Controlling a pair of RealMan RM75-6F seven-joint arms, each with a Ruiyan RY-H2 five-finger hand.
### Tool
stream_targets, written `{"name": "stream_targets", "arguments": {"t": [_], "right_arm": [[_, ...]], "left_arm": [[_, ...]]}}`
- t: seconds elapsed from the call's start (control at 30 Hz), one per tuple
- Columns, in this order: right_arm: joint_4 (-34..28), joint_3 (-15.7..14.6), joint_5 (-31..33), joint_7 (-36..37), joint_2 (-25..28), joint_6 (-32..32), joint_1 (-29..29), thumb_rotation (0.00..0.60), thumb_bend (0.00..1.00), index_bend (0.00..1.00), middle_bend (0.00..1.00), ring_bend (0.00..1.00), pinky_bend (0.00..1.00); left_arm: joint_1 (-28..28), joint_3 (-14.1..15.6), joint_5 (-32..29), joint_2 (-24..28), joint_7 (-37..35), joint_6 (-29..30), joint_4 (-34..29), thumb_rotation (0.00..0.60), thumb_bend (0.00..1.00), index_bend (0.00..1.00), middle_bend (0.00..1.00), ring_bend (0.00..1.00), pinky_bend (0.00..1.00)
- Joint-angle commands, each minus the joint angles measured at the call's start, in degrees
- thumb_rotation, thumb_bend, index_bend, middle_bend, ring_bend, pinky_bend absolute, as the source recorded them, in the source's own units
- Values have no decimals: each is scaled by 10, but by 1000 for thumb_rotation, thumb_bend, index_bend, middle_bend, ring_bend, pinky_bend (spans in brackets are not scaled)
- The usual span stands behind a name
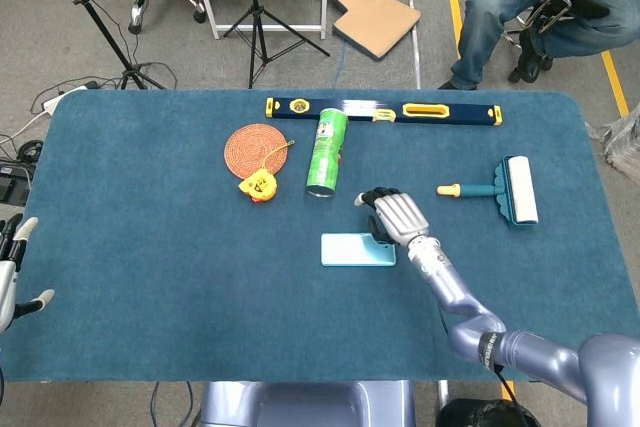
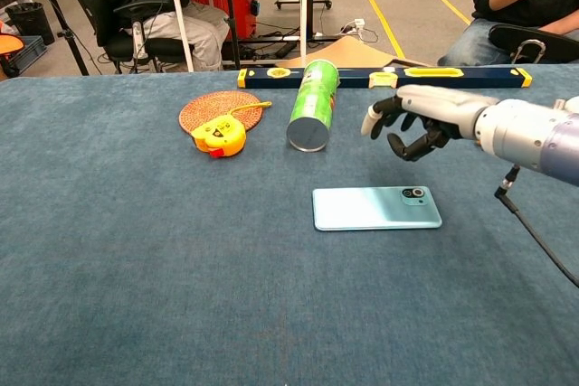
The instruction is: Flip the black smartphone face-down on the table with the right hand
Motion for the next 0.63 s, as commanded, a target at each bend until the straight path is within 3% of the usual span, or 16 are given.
{"name": "stream_targets", "arguments": {"t": [0.03, 0.17, 0.23, 0.43, 0.63], "right_arm": [[-62, -17, -63, 10, 44, 69, -31, 600, 570, 287, 257, 164, 205], [-118, -50, -136, 4, 100, 159, -77, 600, 129, 159, 91, 32, 47], [-140, -64, -149, -8, 126, 183, -97, 600, 9, 75, 16, 0, 2], [-226, -111, -163, -74, 214, 257, -175, 600, 0, 9, 0, 0, 0], [-258, -127, -163, -105, 239, 335, -243, 600, 0, 3, 0, 0, 0]], "left_arm": [[1, 1, 4, 2, -4, 3, -1, 600, 0, 0, 0, 0, 0], [4, 5, 16, 5, -10, 9, -3, 600, 0, 0, 0, 0, 0], [6, 7, 22, 7, -13, 13, -4, 600, 0, 0, 0, 0, 0], [12, 6, 44, -3, -15, 40, 9, 600, 0, 0, 0, 0, 0], [15, 9, 61, -7, -26, 52, 16, 600, 0, 0, 0, 0, 0]]}}
